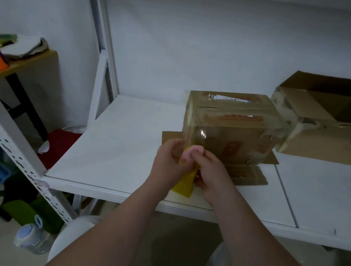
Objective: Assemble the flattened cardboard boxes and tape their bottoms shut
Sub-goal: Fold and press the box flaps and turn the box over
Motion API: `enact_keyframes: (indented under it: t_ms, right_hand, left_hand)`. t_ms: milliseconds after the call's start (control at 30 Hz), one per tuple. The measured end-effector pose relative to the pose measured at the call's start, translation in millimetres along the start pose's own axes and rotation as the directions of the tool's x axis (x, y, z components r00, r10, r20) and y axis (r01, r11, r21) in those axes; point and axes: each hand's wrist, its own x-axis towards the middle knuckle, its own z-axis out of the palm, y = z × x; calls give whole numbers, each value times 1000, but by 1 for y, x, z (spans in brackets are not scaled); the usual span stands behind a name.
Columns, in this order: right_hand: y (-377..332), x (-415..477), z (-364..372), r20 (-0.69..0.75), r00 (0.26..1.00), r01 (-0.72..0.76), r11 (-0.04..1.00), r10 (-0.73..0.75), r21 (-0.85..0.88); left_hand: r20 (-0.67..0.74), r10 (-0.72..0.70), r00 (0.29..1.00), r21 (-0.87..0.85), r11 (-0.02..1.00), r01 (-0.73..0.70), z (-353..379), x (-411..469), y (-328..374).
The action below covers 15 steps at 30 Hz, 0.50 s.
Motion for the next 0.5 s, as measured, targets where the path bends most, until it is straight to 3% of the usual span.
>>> enact_keyframes:
  t_ms: [67,133,233,300,367,433,500]
  right_hand:
    - [-4,-1,0,23,1000,-15,999,14,41]
    - [-12,-3,0,70,998,-17,994,10,109]
    - [-32,-11,-5,177,984,-43,993,23,114]
    - [-49,-15,-12,150,988,-20,1000,23,-21]
    - [-65,-14,-19,9,999,50,985,-49,-165]
    - [-76,-8,-25,-121,972,163,946,-204,-281]
    - [-83,-1,-25,-152,903,304,848,-401,-435]
  left_hand:
    - [126,-113,985,-61,991,122,-2,-1,3]
    - [218,-97,971,-112,986,124,-6,-2,7]
    - [201,-81,976,-149,982,112,-19,-2,17]
    - [147,-83,986,-81,992,95,-25,0,20]
    - [72,-44,996,65,997,40,-30,2,21]
    - [17,-42,999,119,992,40,-39,3,19]
    - [-30,-81,996,85,993,83,-49,7,15]
